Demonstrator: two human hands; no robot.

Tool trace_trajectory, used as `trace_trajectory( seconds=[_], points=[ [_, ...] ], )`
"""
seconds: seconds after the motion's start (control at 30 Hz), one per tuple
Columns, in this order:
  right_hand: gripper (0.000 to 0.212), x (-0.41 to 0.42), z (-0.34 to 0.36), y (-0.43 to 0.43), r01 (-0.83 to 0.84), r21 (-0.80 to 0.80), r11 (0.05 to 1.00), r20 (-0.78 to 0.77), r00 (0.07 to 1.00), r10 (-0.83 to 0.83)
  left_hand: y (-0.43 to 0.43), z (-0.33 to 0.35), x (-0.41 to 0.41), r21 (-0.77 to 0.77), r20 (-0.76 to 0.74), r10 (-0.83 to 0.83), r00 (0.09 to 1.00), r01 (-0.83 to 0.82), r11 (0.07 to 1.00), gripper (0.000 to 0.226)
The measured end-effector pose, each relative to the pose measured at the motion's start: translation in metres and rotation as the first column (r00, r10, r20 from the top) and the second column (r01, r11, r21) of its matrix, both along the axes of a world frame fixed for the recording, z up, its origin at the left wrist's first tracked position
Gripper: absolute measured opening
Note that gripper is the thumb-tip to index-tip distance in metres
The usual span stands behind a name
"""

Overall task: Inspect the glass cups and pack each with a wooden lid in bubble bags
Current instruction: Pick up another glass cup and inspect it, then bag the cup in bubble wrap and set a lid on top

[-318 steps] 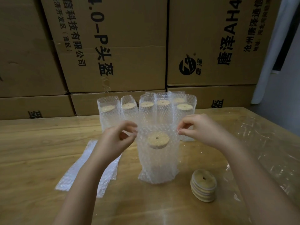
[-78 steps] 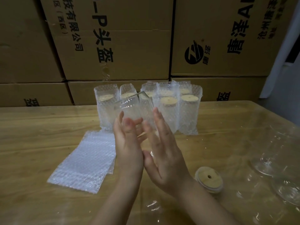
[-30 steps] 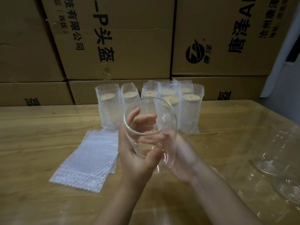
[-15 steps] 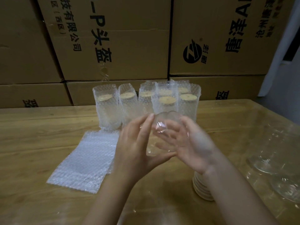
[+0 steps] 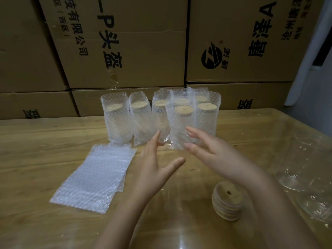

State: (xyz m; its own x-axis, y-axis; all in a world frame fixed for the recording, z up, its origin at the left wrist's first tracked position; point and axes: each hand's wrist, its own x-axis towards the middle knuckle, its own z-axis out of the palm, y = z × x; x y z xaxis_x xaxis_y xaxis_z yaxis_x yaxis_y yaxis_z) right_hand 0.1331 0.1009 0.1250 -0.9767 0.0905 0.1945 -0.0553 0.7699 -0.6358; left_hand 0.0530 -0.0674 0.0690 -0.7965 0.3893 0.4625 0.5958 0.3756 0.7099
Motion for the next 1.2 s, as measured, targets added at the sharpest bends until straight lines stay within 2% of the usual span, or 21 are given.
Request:
trace_trajectory(
  seconds=[0.03,0.07,0.13,0.17,0.27,0.4,0.57,0.63,0.73,0.8,0.87,0.97,1.07,1.2],
  points=[
    [0.070,0.005,0.002,0.010,0.053,0.022,0.998,0.128,0.990,-0.056,0.002,0.000,0.001,0.045,0.079,-0.004,0.997,0.001,0.999,0.092],
    [0.072,0.010,0.005,0.019,0.089,0.114,0.990,0.291,0.949,-0.118,0.002,-0.002,-0.001,0.098,0.153,-0.014,0.988,-0.001,0.995,0.096],
    [0.082,0.016,0.004,0.028,0.070,0.321,0.944,0.576,0.777,-0.253,0.003,-0.005,-0.004,0.183,0.244,-0.063,0.968,0.018,0.983,0.105],
    [0.087,0.017,0.002,0.029,0.047,0.386,0.921,0.651,0.693,-0.308,0.003,-0.005,-0.005,0.223,0.280,-0.088,0.956,0.025,0.975,0.107],
    [0.095,0.011,-0.005,0.030,0.023,0.427,0.904,0.737,0.570,-0.363,0.004,-0.009,-0.007,0.248,0.318,-0.130,0.939,0.050,0.967,0.107],
    [0.085,0.003,-0.015,0.028,-0.017,0.454,0.891,0.762,0.525,-0.378,0.005,-0.015,-0.008,0.271,0.367,-0.130,0.921,0.028,0.962,0.107],
    [0.058,-0.002,-0.023,0.027,-0.043,0.510,0.859,0.701,0.600,-0.386,0.005,-0.020,-0.012,0.317,0.404,-0.151,0.902,0.018,0.948,0.102],
    [0.050,0.000,-0.017,0.035,0.015,0.455,0.890,0.639,0.690,-0.338,0.005,-0.024,-0.012,0.303,0.425,-0.162,0.891,0.029,0.952,0.102],
    [0.050,0.003,-0.006,0.042,0.140,0.189,0.972,0.354,0.914,-0.201,0.007,-0.027,-0.011,0.267,0.436,-0.206,0.876,0.093,0.959,0.107],
    [0.060,0.001,-0.002,0.032,0.126,-0.044,0.991,0.065,0.990,-0.123,0.008,-0.029,-0.011,0.243,0.430,-0.221,0.876,0.123,0.962,0.104],
    [0.061,-0.005,-0.004,0.013,0.057,-0.231,0.971,-0.174,0.980,-0.098,0.007,-0.030,-0.011,0.223,0.428,-0.222,0.876,0.135,0.965,0.101],
    [0.041,-0.017,-0.017,-0.017,-0.085,-0.358,0.930,-0.373,0.926,-0.059,0.005,-0.028,-0.012,0.209,0.426,-0.245,0.871,0.168,0.963,0.095],
    [0.030,-0.028,-0.034,-0.030,-0.143,-0.357,0.923,-0.410,0.912,-0.017,0.003,-0.021,-0.010,0.187,0.398,-0.271,0.877,0.211,0.959,0.088],
    [0.027,-0.037,-0.050,-0.025,-0.161,-0.432,0.887,-0.318,0.948,0.017,-0.023,-0.010,-0.025,0.049,0.428,-0.303,0.851,0.313,0.948,0.086]
  ],
)
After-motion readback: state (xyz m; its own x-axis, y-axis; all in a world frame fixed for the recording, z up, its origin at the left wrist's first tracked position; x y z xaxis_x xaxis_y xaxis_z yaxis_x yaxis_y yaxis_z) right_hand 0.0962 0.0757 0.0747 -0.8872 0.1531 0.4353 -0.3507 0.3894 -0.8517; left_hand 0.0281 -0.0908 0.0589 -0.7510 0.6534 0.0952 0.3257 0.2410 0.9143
